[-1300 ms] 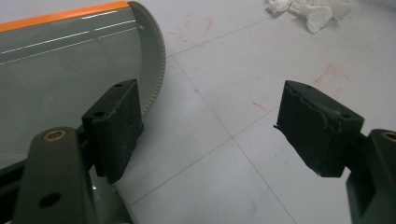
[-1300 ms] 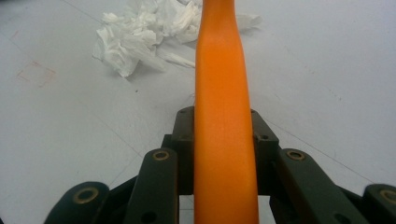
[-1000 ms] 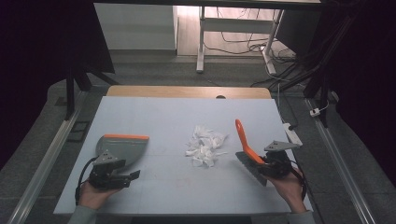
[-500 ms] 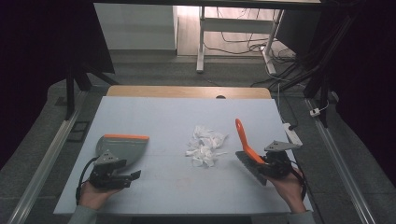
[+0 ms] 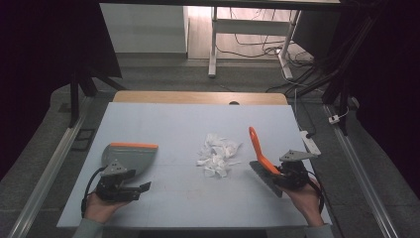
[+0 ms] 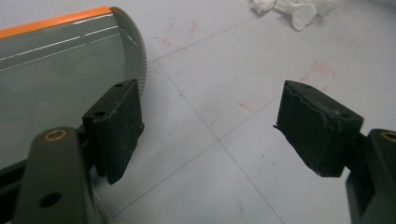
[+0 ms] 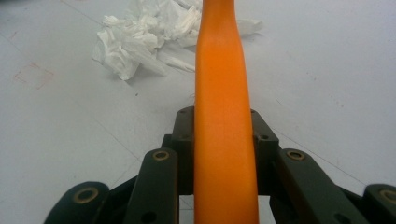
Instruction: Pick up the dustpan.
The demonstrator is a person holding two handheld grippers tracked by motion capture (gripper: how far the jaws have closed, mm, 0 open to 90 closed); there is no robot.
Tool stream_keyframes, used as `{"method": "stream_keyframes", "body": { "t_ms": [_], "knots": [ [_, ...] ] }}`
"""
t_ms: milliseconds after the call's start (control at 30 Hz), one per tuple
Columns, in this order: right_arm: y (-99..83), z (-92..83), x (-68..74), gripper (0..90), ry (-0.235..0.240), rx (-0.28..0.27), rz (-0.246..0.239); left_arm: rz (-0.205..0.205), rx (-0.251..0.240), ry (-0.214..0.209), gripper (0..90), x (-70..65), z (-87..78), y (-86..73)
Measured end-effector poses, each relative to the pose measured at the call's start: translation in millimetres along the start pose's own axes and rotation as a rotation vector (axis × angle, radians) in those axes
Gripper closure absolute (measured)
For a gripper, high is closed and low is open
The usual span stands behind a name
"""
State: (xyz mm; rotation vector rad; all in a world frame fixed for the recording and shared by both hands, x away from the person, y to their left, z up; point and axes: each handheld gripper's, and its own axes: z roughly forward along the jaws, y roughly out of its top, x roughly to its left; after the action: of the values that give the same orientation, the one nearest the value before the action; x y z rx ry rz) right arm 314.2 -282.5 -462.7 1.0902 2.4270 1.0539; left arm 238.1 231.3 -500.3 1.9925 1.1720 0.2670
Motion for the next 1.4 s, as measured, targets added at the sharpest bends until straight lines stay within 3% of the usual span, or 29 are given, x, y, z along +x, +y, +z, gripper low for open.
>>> {"method": "stream_keyframes", "body": {
  "t_ms": [233, 467, 600, 767, 800, 900, 1000, 1167, 1300, 1400],
  "knots": [
    [0.2, -3.4, -1.7, 71.0, 0.004, -0.019, 0.012, 0.007, 0.012, 0.028, 23.2, -5.8, -6.0, 7.9],
    [0.7, -4.3, -1.5, 71.0, 0.011, -0.026, 0.013, -0.034, 0.032, 0.062, 22.8, -7.0, -12.4, 20.3],
    [1.2, -4.5, -1.4, 71.0, 0.009, -0.028, 0.011, -0.032, 0.050, 0.077, 22.3, -6.7, -15.5, 23.6],
    [1.6, -5.4, -1.2, 71.0, 0.004, -0.032, 0.015, -0.085, 0.053, 0.118, 20.1, 1.3, -23.2, 24.8],
    [1.7, -5.5, -1.3, 71.0, 0.003, -0.032, 0.014, -0.115, 0.053, 0.140, 19.5, 7.1, -29.3, 22.8],
    [1.7, -5.5, -1.8, 71.0, 0.000, -0.031, 0.011, -0.136, 0.054, 0.163, 17.2, 12.1, -35.7, 20.5],
    [1.5, -5.5, -2.3, 71.0, -0.002, -0.030, 0.010, -0.185, 0.056, 0.187, 15.3, 22.4, -49.6, 14.9],
    [1.7, -6.4, -2.1, 71.0, -0.003, -0.033, 0.010, -0.225, 0.072, 0.201, 14.2, 28.3, -58.4, 10.9],
    [1.6, -4.6, -1.3, 71.0, -0.002, -0.027, 0.006, -0.234, 0.127, 0.212, 13.9, 28.9, -54.6, 9.3],
    [1.4, -3.6, -0.8, 71.0, 0.002, -0.023, 0.001, -0.242, 0.141, 0.209, 14.1, 29.1, -51.8, 8.4]
  ]
}}
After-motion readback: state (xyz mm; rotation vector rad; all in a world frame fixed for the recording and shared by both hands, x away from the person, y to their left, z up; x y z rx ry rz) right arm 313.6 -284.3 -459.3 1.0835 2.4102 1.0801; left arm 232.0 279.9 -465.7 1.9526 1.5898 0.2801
